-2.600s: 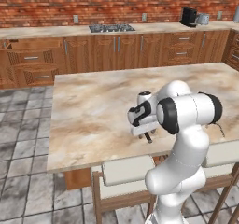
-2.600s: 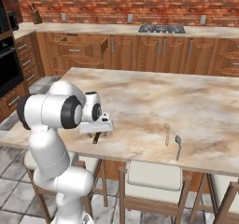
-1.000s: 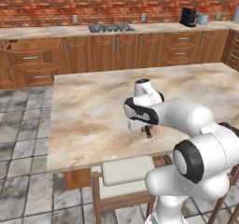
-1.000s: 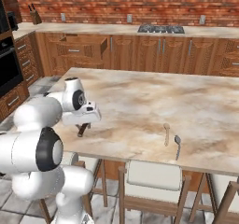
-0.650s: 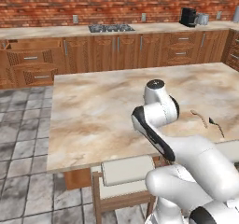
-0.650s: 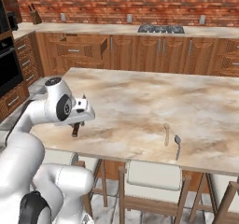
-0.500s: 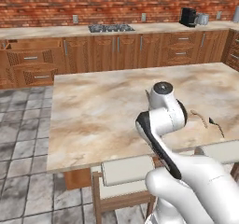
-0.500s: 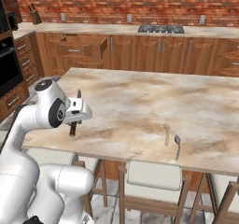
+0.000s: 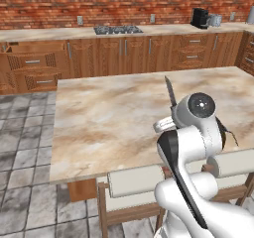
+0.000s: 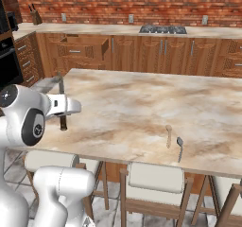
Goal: Pick up the metallic utensils from the counter and place them in the open drawer. Make sure not to pick up any wooden utensils.
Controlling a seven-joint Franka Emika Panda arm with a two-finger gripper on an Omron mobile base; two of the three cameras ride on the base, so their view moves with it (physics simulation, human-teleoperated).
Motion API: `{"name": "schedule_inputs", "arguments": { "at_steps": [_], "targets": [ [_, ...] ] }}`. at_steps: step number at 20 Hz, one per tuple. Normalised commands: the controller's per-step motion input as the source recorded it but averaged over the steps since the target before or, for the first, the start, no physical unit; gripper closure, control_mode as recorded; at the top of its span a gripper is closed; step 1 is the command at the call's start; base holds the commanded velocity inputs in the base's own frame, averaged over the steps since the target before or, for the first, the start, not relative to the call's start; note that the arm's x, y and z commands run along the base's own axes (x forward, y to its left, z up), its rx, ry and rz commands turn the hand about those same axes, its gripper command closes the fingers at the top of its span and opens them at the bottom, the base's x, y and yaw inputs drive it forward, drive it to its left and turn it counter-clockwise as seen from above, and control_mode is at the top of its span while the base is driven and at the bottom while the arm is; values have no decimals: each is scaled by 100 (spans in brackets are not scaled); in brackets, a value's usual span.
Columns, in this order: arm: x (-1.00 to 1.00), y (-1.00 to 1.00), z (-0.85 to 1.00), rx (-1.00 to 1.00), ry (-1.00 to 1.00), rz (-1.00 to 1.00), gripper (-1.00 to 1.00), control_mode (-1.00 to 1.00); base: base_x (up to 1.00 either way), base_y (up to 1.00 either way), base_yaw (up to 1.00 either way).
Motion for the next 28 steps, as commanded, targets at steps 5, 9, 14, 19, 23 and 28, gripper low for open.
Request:
{"name": "schedule_inputs", "arguments": {
  "at_steps": [5,9,14,19,23,28],
  "targets": [
    [-54,0,75,0,-24,2,100,-100,0,0,0],
    [-77,-2,23,0,-21,0,100,-100,0,0,0],
    [-80,-1,1,2,-25,0,100,100,-20,1,0],
    [0,0,0,0,0,0,100,100,-100,24,0],
    [0,0,0,0,0,0,100,100,-95,82,6],
    [0,0,0,0,0,0,100,100,-29,100,18]
  ]
}}
